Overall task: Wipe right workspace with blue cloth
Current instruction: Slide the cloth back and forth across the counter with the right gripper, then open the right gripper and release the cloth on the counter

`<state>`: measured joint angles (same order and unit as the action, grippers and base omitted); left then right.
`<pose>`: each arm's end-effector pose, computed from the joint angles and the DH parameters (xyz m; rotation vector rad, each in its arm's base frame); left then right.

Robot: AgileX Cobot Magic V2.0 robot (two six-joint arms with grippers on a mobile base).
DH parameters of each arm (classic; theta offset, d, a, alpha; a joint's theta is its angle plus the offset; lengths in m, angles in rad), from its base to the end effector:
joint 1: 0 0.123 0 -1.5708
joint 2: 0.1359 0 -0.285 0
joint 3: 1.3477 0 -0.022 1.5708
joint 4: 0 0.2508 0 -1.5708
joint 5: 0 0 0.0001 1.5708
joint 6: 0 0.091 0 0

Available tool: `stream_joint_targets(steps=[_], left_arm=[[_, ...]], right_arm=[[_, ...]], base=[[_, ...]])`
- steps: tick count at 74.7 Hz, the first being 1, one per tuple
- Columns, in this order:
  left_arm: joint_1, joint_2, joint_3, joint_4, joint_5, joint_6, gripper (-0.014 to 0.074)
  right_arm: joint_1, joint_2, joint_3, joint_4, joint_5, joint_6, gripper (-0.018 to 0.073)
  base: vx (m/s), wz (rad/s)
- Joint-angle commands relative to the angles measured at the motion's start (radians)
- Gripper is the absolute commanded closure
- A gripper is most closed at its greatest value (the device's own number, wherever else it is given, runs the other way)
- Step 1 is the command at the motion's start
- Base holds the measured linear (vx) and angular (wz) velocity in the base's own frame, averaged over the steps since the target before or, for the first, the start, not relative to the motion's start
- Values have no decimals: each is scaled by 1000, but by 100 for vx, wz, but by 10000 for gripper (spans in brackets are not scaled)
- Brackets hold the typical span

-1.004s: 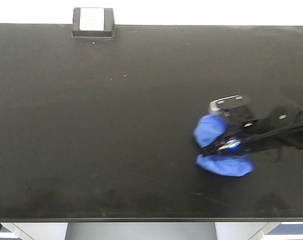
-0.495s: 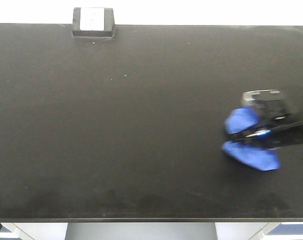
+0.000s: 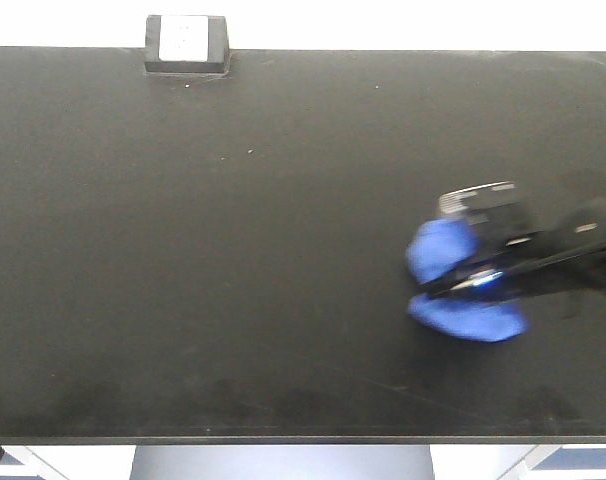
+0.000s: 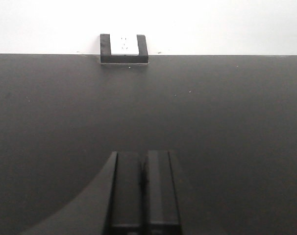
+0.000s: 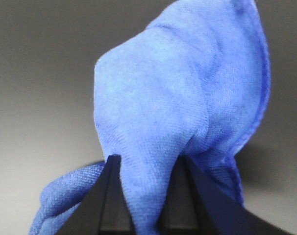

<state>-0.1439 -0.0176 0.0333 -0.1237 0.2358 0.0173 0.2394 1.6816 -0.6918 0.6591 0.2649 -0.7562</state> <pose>0.0544 -0.0105 0.1817 0.0568 1.7368 -0.2066 0.2703 0.0811 0.1355 -0.5218 2.6338 0.2552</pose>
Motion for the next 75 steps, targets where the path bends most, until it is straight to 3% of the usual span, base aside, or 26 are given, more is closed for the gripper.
stream_joint_targets(steps=[1,7,14,38,47,61,75], left_arm=[[-7,0,-25,-5,-82,-4,603],[-7,0,-25,-5,-82,-4,603],[-7,0,-25,-5,-82,-4,603],[-7,0,-25,-5,-82,-4,603],[-7,0,-25,-5,-82,-4,603],[-7,0,-25,-5,-82,-4,603],[-7,0,-25,-5,-82,-4,603]], right_arm=[[116,-19,-6,33,3,-10,560],[164,-19,-6,33,-32,3,560],[142,-19,-6,29,-66,37,560],[-203,-19,-6,25,-75,-7,554],[-237,-19,-6,26,-39,-110,523],[-236,-19,-6,37,-14,-163,369],[-236,-40,-8,37,-11,-151,121]], base=[[0,0],[0,0],[0,0],[0,0],[0,0],[0,0],[0,0]])
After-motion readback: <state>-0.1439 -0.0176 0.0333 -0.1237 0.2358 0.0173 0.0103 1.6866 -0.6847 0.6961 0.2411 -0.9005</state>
